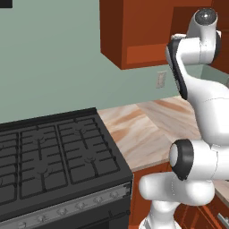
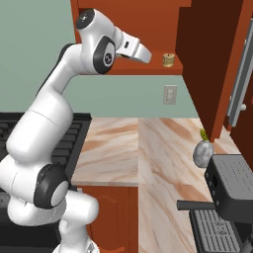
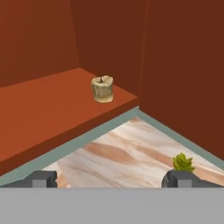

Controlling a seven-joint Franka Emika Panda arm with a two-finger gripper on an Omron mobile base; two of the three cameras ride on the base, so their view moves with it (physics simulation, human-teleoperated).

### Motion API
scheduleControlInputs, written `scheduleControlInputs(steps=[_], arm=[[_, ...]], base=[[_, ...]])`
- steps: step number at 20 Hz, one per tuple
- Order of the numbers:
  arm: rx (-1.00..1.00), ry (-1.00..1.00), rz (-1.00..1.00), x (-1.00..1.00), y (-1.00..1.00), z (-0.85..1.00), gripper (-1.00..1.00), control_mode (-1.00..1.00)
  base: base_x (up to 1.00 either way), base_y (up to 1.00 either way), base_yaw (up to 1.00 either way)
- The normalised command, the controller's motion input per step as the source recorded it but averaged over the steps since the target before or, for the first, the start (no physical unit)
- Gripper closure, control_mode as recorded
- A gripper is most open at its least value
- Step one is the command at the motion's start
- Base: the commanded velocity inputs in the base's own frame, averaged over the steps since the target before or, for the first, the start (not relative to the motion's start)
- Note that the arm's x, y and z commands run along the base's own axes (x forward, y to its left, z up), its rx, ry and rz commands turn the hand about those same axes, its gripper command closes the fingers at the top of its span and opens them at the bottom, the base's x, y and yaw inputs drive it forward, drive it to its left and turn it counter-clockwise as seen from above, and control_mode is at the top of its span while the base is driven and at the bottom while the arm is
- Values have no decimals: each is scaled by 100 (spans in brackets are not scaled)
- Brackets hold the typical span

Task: Get the candle and the beer from the cabinet and move them to the dining counter.

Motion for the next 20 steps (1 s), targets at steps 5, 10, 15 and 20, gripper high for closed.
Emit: scheduleControlInputs(steps=[5,10,15,20], arm=[[-2,0,0,26,-2,-26,-100,-100],[-8,0,0,29,-14,-20,-100,-100],[-7,0,0,24,-21,0,-100,-100],[-1,8,-3,24,-21,0,-100,-100]], base=[[0,0,0],[0,0,0],[0,0,0],[0,0,0]])
